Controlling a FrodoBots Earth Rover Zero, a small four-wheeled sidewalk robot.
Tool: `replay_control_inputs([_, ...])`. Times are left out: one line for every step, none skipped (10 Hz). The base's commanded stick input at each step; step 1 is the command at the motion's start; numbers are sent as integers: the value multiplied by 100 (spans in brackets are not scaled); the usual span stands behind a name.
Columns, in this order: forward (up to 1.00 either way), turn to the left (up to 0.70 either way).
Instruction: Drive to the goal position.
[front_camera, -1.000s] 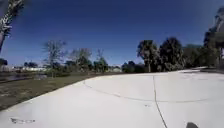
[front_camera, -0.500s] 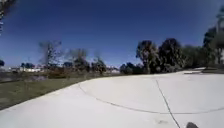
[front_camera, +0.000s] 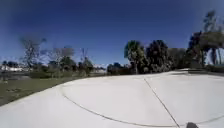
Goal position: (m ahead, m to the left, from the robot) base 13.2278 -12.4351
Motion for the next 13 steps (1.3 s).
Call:
replay_control_inputs([100, 0])
replay_control_inputs([100, 0])
replay_control_inputs([100, 0])
replay_control_inputs([100, 0])
replay_control_inputs([100, 0])
replay_control_inputs([100, 0])
replay_control_inputs([100, -9])
replay_control_inputs([100, -24])
replay_control_inputs([100, -39])
replay_control_inputs([100, -40])
replay_control_inputs([100, -40])
replay_control_inputs([100, -40])
replay_control_inputs([100, -40])
